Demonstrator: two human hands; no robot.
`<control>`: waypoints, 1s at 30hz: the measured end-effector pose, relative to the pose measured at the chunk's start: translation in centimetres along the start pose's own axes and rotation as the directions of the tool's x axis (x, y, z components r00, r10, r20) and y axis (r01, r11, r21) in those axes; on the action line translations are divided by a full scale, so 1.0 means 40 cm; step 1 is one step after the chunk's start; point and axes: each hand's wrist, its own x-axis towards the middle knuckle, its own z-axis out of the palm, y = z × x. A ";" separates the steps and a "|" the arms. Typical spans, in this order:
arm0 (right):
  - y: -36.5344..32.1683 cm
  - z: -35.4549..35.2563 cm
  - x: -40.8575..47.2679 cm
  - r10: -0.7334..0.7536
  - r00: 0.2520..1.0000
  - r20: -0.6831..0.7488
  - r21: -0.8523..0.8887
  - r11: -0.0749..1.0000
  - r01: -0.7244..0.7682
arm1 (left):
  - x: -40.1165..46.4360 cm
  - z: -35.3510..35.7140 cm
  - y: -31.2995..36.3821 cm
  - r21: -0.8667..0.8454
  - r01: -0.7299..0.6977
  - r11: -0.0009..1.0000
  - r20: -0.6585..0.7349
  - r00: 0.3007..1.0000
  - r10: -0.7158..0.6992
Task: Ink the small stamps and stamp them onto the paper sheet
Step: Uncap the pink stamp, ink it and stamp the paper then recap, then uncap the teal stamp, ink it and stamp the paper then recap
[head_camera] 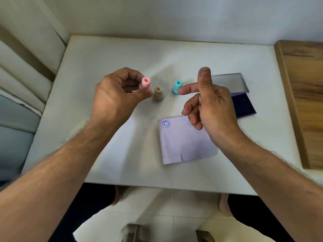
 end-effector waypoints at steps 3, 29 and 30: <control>0.001 0.000 0.004 0.008 1.000 -0.010 0.017 1.000 -0.007 | 0.010 -0.001 -0.018 0.199 0.030 0.980 -0.005 1.000 -0.030; 0.064 -0.021 0.060 -0.386 0.878 0.284 -0.874 0.273 0.403 | -0.015 -0.020 0.010 0.219 -0.031 0.975 -0.007 0.999 0.033; 0.064 -0.023 0.062 -0.347 0.891 0.294 -0.886 0.251 0.390 | -0.018 -0.019 0.014 0.209 -0.046 0.977 -0.005 0.999 0.048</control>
